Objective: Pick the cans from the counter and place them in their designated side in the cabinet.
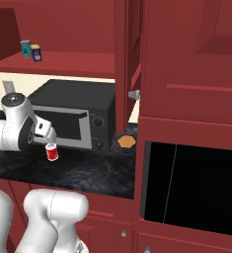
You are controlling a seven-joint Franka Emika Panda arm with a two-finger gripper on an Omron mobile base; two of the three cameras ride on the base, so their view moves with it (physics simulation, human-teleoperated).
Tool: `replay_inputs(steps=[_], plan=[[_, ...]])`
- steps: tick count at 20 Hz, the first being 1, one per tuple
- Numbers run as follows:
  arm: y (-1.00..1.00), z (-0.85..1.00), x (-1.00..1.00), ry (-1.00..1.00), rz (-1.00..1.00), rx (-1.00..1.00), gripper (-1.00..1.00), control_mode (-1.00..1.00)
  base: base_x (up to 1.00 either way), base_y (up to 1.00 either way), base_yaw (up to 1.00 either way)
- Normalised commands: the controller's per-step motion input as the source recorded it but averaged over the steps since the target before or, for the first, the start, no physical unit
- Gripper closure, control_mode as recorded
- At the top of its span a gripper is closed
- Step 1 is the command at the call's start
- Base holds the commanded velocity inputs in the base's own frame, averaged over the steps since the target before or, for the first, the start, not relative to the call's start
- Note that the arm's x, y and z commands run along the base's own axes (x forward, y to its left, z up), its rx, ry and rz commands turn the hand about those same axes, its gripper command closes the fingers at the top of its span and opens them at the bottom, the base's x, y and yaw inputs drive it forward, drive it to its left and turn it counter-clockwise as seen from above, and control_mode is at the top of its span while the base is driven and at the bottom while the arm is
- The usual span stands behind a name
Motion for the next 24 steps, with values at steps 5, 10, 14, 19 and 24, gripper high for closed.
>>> replay_inputs(steps=[5,10,14,19,24], plan=[[0.04,-0.14,0.14,0.00,0.00,0.00,-1.00,-1.00,0.00,0.00,0.00],[0.07,-0.15,0.17,0.00,0.00,0.00,-1.00,-1.00,0.00,0.00,0.00],[0.09,-0.16,0.17,0.00,0.00,0.00,-1.00,-1.00,0.00,0.00,0.00],[0.08,-0.17,0.15,0.02,0.00,0.00,-1.00,-1.00,0.00,0.00,0.00],[0.07,-0.17,0.13,0.00,0.00,-0.02,-1.00,-1.00,0.00,0.00,0.00]])
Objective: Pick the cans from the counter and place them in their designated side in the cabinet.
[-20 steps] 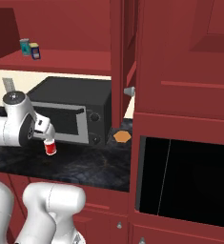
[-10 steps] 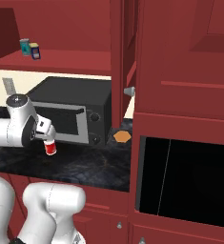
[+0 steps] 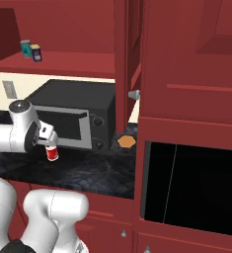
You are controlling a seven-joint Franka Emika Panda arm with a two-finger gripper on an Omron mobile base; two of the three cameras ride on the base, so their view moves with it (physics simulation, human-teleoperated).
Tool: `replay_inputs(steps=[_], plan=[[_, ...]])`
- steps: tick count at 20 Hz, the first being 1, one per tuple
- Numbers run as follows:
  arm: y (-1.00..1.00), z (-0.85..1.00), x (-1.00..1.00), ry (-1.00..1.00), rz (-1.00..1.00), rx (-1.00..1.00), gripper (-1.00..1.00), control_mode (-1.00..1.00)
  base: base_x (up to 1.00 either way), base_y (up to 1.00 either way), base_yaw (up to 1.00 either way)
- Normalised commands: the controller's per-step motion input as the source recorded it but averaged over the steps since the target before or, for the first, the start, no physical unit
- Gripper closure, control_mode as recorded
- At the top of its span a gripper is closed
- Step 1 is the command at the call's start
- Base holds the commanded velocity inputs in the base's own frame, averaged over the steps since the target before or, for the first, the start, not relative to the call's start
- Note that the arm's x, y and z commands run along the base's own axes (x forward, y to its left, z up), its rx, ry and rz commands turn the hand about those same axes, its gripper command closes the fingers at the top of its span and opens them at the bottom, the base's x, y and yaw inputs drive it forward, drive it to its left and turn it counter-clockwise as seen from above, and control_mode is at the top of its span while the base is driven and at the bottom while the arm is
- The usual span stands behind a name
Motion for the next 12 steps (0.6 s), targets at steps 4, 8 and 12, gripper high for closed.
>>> replay_inputs(steps=[4,8,12], plan=[[0.08,-0.15,0.13,0.00,0.00,-0.01,-1.00,-1.00,0.00,0.00,0.00],[0.03,-0.15,0.11,0.00,0.00,0.00,-1.00,-1.00,0.00,0.00,0.00],[0.01,-0.15,0.12,0.00,0.00,0.00,-1.00,-1.00,0.00,0.00,0.00]])
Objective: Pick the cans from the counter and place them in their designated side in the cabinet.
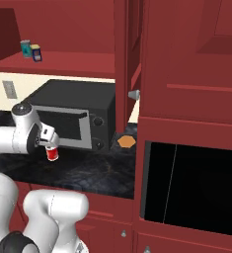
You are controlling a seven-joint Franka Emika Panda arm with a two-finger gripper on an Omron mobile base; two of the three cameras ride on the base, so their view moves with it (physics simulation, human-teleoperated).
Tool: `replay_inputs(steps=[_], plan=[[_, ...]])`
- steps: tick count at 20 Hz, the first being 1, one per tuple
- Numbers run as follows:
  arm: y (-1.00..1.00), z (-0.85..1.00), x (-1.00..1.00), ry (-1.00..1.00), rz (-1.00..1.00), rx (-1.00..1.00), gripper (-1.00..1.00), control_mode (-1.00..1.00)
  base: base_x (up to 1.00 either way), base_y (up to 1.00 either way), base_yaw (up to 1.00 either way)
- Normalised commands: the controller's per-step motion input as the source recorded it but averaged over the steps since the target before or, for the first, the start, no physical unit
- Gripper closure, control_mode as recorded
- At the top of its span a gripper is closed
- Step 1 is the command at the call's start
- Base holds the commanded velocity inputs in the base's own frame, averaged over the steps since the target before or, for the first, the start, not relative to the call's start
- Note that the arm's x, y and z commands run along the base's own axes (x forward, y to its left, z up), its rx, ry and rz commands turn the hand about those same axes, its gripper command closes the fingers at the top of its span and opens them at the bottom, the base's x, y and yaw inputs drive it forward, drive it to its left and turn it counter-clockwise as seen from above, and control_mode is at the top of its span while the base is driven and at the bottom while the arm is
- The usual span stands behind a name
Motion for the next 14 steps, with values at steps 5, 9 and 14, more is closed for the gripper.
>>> replay_inputs(steps=[5,9,14], plan=[[0.01,-0.13,0.13,0.00,0.00,0.00,-1.00,-1.00,0.00,0.00,0.00],[0.04,-0.11,0.12,0.00,0.00,0.00,-1.00,-1.00,0.00,0.00,0.00],[0.05,-0.11,0.13,0.00,0.00,0.00,-1.00,-1.00,0.00,0.00,0.00]])
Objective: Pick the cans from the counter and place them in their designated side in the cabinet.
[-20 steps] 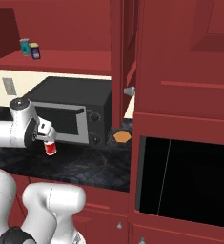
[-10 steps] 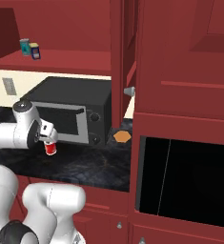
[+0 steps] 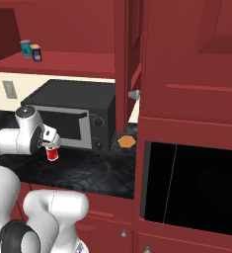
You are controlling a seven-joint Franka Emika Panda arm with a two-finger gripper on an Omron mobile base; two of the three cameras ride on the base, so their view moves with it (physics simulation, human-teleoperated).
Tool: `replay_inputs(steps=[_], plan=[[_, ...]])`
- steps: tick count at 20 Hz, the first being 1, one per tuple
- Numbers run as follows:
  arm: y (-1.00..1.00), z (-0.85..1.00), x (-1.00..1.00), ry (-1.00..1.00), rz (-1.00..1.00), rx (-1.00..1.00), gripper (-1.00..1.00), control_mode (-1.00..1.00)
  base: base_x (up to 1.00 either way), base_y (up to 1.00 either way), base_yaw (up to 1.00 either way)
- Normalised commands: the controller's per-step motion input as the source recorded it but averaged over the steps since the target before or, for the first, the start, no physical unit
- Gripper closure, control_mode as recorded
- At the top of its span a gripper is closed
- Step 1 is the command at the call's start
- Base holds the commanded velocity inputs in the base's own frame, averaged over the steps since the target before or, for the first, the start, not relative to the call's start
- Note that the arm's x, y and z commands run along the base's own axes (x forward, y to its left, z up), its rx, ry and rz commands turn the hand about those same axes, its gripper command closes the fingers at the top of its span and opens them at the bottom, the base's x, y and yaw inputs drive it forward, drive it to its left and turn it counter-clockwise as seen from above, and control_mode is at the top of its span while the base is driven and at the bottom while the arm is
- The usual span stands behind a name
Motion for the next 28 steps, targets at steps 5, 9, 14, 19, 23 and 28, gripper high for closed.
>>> replay_inputs(steps=[5,9,14,19,23,28], plan=[[0.02,-0.12,0.15,0.00,0.00,0.00,-1.00,-1.00,0.00,0.00,0.00],[0.06,-0.15,0.15,0.00,0.00,0.00,-1.00,-1.00,0.00,0.00,0.00],[0.08,-0.15,0.15,0.00,0.00,0.00,-1.00,-1.00,0.00,0.00,0.00],[0.01,-0.13,0.14,0.00,0.00,0.00,-1.00,-1.00,0.00,0.00,0.00],[0.00,-0.13,0.15,0.00,0.00,0.00,-1.00,-1.00,0.00,0.00,0.00],[0.02,-0.11,0.17,0.00,0.00,0.00,-1.00,-1.00,0.00,0.00,0.00]])
